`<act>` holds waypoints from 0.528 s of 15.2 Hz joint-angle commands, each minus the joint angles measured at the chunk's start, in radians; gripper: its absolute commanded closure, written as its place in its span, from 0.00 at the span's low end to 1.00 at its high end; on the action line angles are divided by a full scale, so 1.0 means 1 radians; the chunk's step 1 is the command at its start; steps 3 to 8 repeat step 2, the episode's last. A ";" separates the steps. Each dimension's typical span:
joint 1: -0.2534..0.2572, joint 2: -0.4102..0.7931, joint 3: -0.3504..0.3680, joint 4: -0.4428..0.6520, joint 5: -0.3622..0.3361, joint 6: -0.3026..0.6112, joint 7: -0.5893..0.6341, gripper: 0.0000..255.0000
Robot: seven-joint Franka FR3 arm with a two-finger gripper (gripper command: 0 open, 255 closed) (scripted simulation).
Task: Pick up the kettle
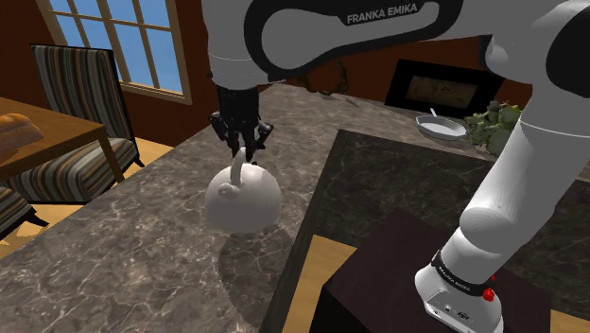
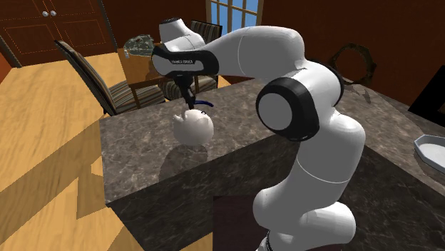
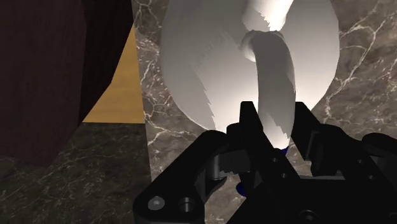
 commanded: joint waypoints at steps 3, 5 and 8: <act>-0.001 -0.003 0.000 0.013 0.003 -0.013 -0.005 1.00; -0.001 -0.003 0.000 0.013 0.003 -0.013 -0.005 1.00; -0.001 -0.003 0.000 0.013 0.003 -0.013 -0.005 1.00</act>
